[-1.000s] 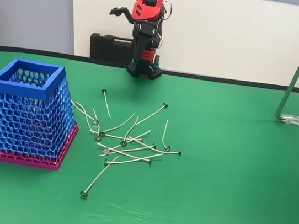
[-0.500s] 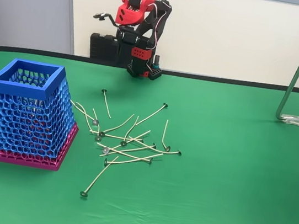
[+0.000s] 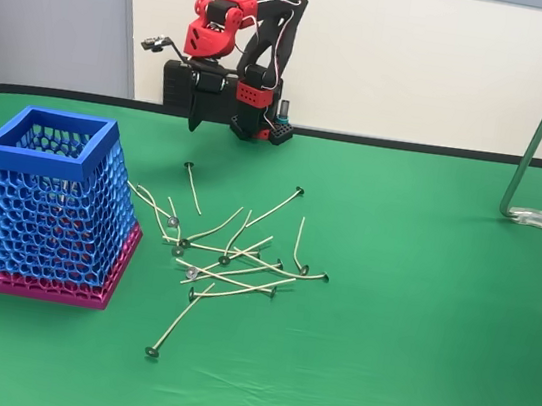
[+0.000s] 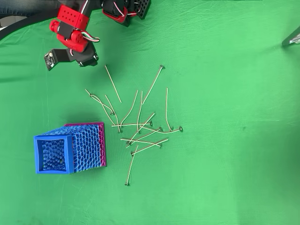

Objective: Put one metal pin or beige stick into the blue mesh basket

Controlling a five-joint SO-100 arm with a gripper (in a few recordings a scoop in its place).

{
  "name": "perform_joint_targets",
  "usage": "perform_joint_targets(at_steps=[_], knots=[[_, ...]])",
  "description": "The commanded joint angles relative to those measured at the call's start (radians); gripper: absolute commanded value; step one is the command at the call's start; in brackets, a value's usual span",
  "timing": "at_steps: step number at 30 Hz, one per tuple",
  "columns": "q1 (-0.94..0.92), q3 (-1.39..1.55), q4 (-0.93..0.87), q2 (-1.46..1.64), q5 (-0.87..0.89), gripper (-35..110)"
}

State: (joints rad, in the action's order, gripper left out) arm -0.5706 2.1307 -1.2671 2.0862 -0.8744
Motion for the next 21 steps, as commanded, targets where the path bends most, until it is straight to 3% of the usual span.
perform_joint_targets(at_steps=[1, 21], knots=[[-0.009, -0.035, 0.029, -0.028, 0.012, 1], [0.003, -0.123, 0.074, -0.259, 0.169, 1]])
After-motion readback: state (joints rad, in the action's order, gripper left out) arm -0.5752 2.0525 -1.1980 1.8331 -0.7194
